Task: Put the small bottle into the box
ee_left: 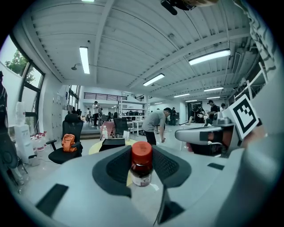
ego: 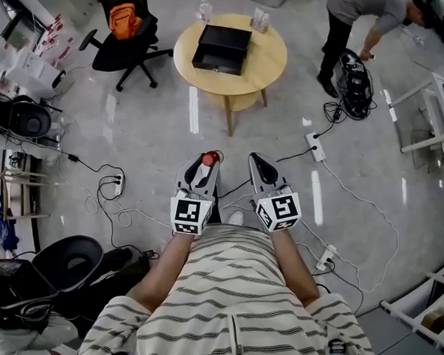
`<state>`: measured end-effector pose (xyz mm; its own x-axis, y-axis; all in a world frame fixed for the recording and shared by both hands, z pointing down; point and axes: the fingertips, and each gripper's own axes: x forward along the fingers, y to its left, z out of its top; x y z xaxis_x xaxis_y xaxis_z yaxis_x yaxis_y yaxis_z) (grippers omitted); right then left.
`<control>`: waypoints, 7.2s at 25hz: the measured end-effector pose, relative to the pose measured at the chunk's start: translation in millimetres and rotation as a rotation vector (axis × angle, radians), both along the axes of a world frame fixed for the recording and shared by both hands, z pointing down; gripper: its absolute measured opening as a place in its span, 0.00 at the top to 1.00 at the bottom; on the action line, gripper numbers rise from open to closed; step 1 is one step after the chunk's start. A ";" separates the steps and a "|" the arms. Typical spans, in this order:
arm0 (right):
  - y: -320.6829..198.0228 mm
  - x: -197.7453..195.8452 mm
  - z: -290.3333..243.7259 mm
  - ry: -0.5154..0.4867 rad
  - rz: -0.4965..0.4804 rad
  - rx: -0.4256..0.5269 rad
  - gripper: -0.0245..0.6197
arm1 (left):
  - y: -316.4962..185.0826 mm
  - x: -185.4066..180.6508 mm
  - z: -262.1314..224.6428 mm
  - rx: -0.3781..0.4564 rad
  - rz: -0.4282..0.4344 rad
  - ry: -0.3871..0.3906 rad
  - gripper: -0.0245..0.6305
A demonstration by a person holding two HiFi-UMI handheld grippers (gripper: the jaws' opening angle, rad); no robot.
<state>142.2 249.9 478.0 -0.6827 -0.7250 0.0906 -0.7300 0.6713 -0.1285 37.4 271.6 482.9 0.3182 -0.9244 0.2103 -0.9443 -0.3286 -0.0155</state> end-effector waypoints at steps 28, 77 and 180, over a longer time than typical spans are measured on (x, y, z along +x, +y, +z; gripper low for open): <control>-236.3 -99.7 -6.1 0.035 0.079 -0.019 0.93 | -240.3 -99.6 -3.1 -0.004 0.090 0.019 0.74; -426.1 -113.4 21.2 0.067 0.161 -0.082 0.93 | -462.1 -105.0 47.5 -0.116 0.222 -0.053 0.74; -426.2 -106.0 66.1 0.131 0.176 -0.190 0.93 | -554.5 -78.1 213.2 -0.347 0.220 -0.116 0.69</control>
